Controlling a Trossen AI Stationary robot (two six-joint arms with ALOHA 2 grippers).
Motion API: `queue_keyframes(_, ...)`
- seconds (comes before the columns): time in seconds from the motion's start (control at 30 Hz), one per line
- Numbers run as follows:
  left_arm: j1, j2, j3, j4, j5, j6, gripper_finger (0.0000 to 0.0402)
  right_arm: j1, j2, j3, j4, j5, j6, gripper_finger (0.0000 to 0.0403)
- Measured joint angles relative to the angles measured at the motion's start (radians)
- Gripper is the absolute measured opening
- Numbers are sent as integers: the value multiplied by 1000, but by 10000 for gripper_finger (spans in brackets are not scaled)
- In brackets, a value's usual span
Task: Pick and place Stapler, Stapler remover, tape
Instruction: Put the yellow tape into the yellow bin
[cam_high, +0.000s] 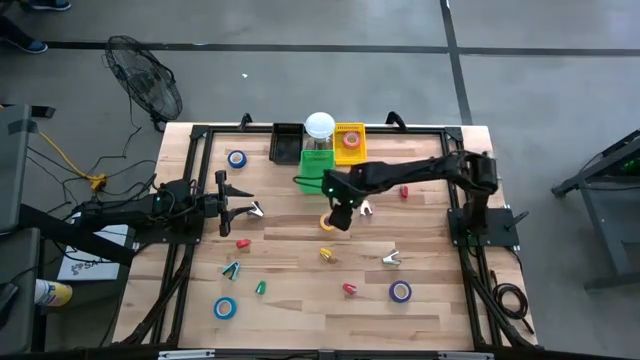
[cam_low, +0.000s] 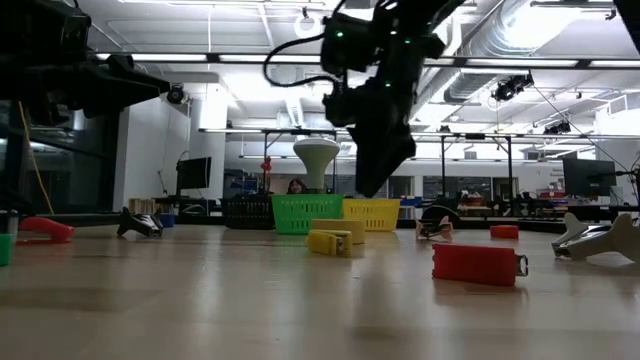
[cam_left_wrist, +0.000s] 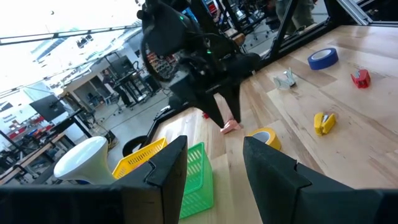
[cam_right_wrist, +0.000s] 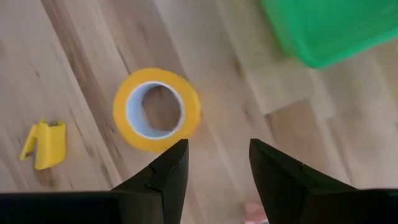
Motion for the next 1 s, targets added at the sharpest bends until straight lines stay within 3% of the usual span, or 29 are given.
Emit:
queue_keyframes(0.33, 0, 0, 0, 0, 0, 0, 154, 23, 86, 40, -10, -4, 73, 163)
queue_keyframes(0.7, 0, 0, 0, 0, 0, 0, 154, 32, 100, 42, 12, 52, 95, 219)
queue_keyframes(1.0, 0, 0, 0, 0, 1, 0, 154, 33, 134, 42, 40, 44, 105, 223)
